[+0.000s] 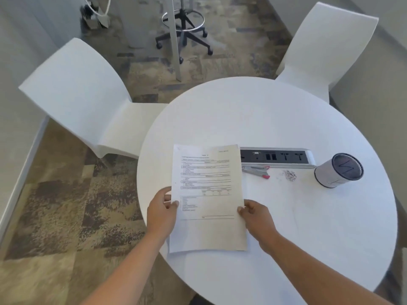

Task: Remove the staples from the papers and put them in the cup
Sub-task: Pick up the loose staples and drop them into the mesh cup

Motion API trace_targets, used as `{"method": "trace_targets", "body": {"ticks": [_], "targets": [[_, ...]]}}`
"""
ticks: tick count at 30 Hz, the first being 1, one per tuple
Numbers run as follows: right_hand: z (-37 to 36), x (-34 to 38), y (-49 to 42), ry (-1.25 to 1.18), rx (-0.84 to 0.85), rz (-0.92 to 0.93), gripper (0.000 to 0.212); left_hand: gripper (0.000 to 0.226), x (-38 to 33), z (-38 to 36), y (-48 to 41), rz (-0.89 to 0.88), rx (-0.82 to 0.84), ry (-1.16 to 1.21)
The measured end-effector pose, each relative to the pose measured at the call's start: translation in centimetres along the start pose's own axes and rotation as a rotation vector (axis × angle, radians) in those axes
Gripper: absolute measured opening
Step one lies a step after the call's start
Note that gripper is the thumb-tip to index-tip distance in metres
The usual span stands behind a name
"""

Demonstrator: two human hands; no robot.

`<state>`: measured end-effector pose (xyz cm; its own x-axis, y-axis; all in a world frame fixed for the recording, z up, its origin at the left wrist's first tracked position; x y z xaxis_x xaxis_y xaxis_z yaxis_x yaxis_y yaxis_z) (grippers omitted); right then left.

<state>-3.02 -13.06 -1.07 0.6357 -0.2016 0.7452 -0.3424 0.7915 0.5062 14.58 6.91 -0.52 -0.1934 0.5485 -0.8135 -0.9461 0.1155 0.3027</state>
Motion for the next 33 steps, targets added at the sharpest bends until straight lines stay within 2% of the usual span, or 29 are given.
{"method": "trace_targets", "body": {"ticks": [1,4,6,8,11,18,23,27,33], "targets": [[-0.1,-0.1,-0.5,0.143,-0.011,0.053,0.025,0.046,0.3,0.0,-0.3,-0.032,-0.026,-0.054],[-0.2,-0.9,-0.9,0.628,-0.040,0.344,0.070,0.064,2.0,-0.5,-0.4,-0.226,0.011,-0.342],[-0.7,-1.1,-0.4,0.826,0.008,0.564,0.078,0.072,3.4,-1.3,-0.3,-0.338,0.127,-0.486],[-1.2,-1.6,-0.1,0.912,0.079,0.655,0.076,0.077,4.5,-2.0,-0.2,-0.369,0.199,-0.585],[-1.9,-2.6,0.1,0.964,0.121,0.687,0.073,0.083,5.0,-2.7,0.2,-0.403,0.207,-0.665],[-2.2,-3.7,0.2,0.993,0.085,0.774,0.070,0.087,6.3,-2.9,0.7,-0.421,0.203,-0.655],[-2.1,-3.9,0.1,0.978,0.074,0.789,0.073,0.089,7.7,-2.9,0.5,-0.492,0.224,-0.746],[-2.2,-4.2,0.0,0.966,0.070,0.802,0.074,0.084,8.0,-3.1,0.8,-0.562,0.221,-0.841],[-2.2,-4.7,0.0,0.966,0.083,0.813,0.070,0.082,8.5,-3.3,1.0,-0.569,0.195,-0.866]]}}
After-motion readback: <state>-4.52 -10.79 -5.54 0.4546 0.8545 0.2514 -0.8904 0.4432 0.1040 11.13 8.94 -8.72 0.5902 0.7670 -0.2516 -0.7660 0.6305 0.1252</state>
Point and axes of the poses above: each hand's wrist, its own y-axis away from the middle knuckle, its own z-axis out of the back of the hand, x = y × z, the point moved 3 cm from there along -y, towards the middle knuckle, and after that the axes turned 14 degrees about -x, right-handed, at the moved point
